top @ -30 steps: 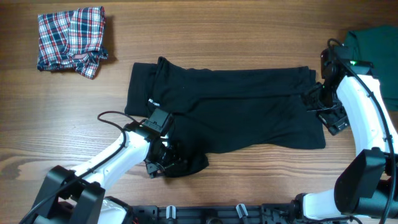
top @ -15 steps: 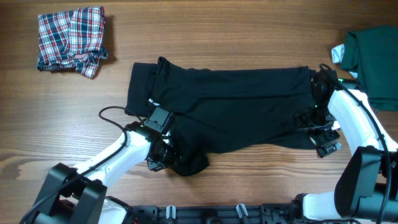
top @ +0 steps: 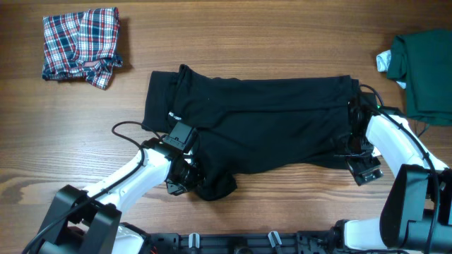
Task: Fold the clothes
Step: 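Grasp the shirt's bottom left and right edges with both grippers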
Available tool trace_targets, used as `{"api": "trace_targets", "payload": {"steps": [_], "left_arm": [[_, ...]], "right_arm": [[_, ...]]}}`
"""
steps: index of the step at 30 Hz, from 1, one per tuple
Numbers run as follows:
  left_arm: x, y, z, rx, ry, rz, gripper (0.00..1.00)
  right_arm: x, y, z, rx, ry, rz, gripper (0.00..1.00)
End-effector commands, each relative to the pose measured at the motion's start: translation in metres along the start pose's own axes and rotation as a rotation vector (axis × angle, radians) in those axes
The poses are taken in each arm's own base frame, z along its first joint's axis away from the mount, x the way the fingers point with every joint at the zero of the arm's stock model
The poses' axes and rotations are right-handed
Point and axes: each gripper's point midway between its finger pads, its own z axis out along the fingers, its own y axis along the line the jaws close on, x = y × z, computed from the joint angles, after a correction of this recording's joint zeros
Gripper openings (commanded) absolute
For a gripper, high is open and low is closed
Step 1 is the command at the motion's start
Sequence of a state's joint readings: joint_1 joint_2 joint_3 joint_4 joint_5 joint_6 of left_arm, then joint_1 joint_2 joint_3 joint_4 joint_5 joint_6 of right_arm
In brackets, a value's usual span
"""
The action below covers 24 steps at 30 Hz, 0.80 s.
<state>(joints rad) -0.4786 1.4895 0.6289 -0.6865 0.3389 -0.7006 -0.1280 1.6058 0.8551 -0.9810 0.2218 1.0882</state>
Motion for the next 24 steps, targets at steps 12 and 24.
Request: {"api": "trace_targets", "payload": {"steps": [12, 24], "left_arm": [[0.003, 0.010, 0.006, -0.039, 0.009, -0.025, 0.04], [0.003, 0.010, 0.006, -0.038, 0.009, -0.025, 0.04]], "right_arm": [[-0.001, 0.022, 0.017, -0.141, -0.004, -0.051, 1.00], [0.009, 0.012, 0.028, -0.115, 0.024, -0.006, 0.76]]}}
